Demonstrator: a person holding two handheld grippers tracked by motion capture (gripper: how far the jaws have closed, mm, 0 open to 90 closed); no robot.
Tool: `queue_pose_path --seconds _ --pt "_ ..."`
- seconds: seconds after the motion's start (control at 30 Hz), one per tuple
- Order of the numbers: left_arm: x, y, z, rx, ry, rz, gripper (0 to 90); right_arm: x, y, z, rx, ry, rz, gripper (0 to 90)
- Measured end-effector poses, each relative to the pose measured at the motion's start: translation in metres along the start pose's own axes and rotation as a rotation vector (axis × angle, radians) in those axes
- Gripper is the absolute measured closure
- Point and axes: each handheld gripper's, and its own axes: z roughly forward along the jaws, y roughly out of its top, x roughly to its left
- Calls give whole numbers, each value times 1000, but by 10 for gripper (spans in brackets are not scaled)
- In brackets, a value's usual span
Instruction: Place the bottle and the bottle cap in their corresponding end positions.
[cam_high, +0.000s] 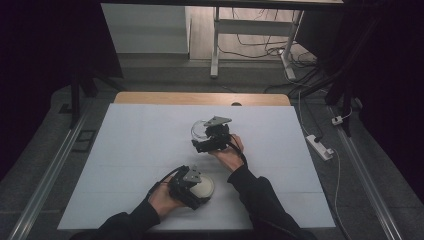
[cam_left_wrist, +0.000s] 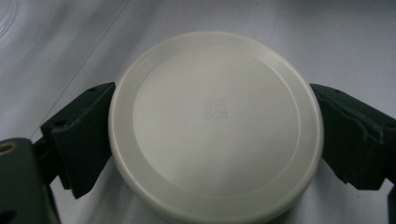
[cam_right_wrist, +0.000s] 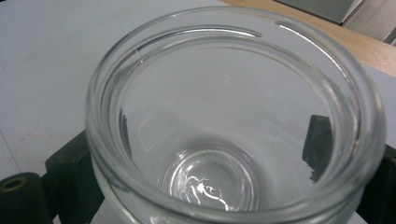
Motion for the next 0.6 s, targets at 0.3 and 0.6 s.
queue_pose_path --seconds 0.3,0.6 --pt "0 -1 -1 -11 -2 -1 14 -3 1 -2 -6 27 29 30" --pt "4 -5 -8 -66 -17 -49 0 -2 4 -12 -19 34 24 0"
